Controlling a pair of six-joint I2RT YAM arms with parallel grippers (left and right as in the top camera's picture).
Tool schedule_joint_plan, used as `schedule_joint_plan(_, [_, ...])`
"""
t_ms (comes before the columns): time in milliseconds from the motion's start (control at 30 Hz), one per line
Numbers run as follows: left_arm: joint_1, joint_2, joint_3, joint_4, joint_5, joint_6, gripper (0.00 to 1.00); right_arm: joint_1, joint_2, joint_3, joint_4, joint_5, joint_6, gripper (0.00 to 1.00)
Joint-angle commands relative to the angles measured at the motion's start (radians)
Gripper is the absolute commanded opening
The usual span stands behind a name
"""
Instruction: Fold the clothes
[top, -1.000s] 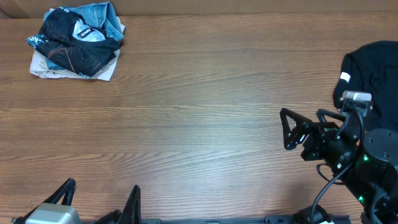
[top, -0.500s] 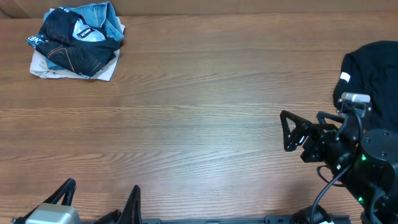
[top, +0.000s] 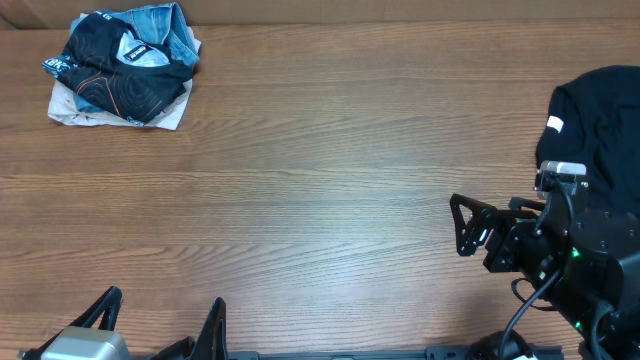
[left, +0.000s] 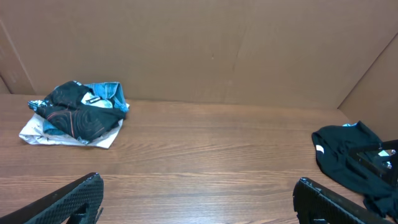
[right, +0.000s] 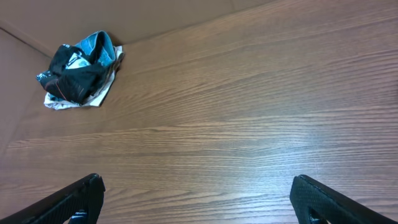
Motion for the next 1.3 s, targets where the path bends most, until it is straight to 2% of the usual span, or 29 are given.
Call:
schedule_joint_plan(0, [-0.006, 0.005, -0.002, 0.002, -0.007, 0.016, 1.0, 0.005, -0.005, -0.003, 0.002, 0.014, 0.001, 1.0])
schedule_joint_plan(167, [-0.006, 0.005, -0.002, 0.002, -0.007, 0.016, 1.0, -0.012, -0.012, -0.024, 0.003, 0.073, 0.001, 1.0])
schedule_joint_plan(333, [-0.006, 0.005, -0.002, 0.002, -0.007, 0.016, 1.0, -0.117, -0.075, -0.091, 0.023, 0.077, 0.001, 1.0])
schedule_joint_plan(467, [-0.006, 0.005, -0.002, 0.002, -0.007, 0.016, 1.0, -0.208, -0.212, -0.236, 0.139, 0.077, -0.003, 1.0])
schedule_joint_plan(767, [-0.006, 0.005, -0.002, 0.002, -0.007, 0.016, 1.0, -0.228, -0.483, -0.555, 0.407, 0.074, -0.132, 1.0])
schedule_joint_plan(967, [-0.006, 0.005, -0.002, 0.002, -0.007, 0.016, 1.0, -0.288, -0.595, -0.78, 0.55, 0.071, -0.13, 1.0])
schedule_joint_plan(1267, [-0.006, 0.005, -0.002, 0.002, -0.007, 0.016, 1.0, -0.291, -0.717, -1.064, 0.815, 0.047, -0.127, 1.0])
